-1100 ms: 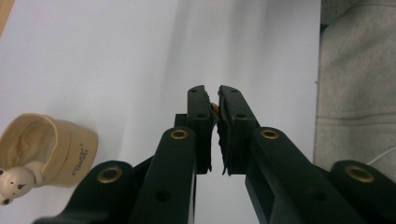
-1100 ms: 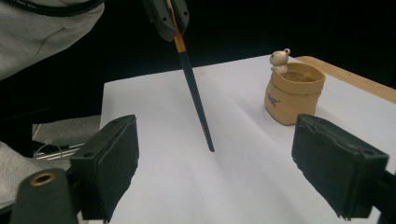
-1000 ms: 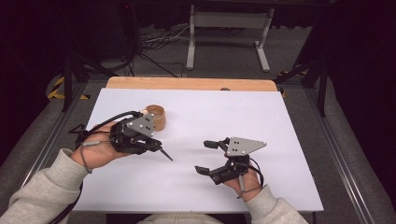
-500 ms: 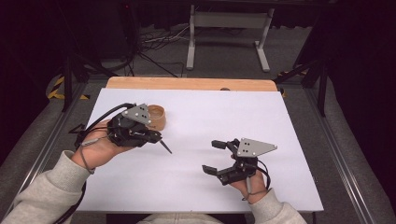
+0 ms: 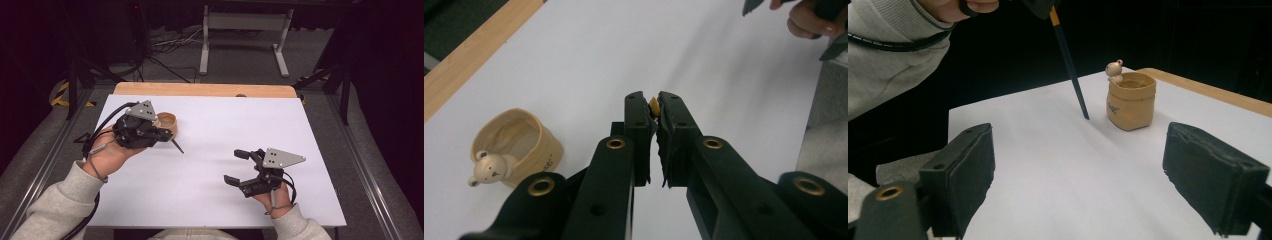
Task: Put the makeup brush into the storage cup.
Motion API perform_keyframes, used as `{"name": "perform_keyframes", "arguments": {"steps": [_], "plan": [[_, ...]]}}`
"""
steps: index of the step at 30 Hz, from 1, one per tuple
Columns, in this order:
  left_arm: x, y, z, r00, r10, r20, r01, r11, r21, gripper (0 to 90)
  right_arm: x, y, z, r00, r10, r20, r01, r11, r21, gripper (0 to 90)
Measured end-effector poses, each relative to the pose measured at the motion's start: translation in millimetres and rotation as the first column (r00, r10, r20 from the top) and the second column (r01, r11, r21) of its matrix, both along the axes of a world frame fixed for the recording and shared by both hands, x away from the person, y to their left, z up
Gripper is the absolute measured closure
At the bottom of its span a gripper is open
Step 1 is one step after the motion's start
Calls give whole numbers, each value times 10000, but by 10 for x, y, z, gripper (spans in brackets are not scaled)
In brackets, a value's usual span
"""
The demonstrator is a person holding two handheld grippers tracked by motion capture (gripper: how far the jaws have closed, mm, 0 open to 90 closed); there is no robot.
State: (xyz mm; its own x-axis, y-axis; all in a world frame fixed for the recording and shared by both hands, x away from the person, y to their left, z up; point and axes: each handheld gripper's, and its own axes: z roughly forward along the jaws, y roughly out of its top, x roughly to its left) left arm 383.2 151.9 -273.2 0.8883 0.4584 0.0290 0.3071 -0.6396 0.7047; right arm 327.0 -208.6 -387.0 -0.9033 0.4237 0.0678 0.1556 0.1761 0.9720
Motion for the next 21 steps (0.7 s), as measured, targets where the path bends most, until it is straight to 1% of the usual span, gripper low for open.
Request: {"name": "perform_keyframes", "arguments": {"steps": [3, 4, 6, 7, 10, 11, 13, 14, 15, 19, 20, 21], "plan": [[22, -6, 6, 9992, 374, 108, -374, 9993, -65, 838, 5, -28, -13, 10000, -65, -62, 65, 10000, 63, 138], [33, -5, 13, 9980, 615, 162, -612, 9980, -142, 838, 2, -34, -15, 9999, -89, -60, 89, 9999, 49, 138], [54, 1, 34, 9963, 851, 153, -848, 9962, -206, 838, -8, -47, -13, 9999, -114, -45, 114, 9999, 42, 138], [64, 1, 46, 9940, 1087, 121, -1083, 9938, -269, 838, -14, -54, -11, 9999, -149, -38, 149, 9999, 47, 138], [89, 6, 70, 9883, 1524, 79, -1521, 9878, -343, 837, -27, -85, -12, 9997, -236, -17, 236, 9997, 34, 138], [98, 11, 72, 9875, 1574, 66, -1570, 9869, -377, 837, -29, -95, -16, 9997, -251, -50, 252, 9997, 67, 138], [121, 24, 83, 9836, 1803, 89, -1799, 9831, -347, 837, -34, -110, -22, 9996, -286, -86, 287, 9996, 63, 138], [127, 27, 83, 9821, 1880, 88, -1875, 9815, -397, 837, -39, -119, -24, 9994, -320, -86, 321, 9995, 49, 138], [139, 34, 89, 9793, 2024, 92, -2018, 9785, -435, 837, -42, -124, -26, 9994, -337, -94, 338, 9994, 47, 138], [180, 42, 99, 9719, 2350, 148, -2338, 9706, -571, 837, -49, -154, -26, 9992, -398, -95, 399, 9992, 81, 138], [190, 41, 100, 9699, 2424, 225, -2408, 9688, -584, 837, -50, -160, -25, 9992, -392, -95, 393, 9992, 101, 137], [198, 39, 101, 9672, 2533, 205, -2515, 9656, -653, 837, -53, -166, -25, 9991, -401, -107, 402, 9991, 119, 137]]}}
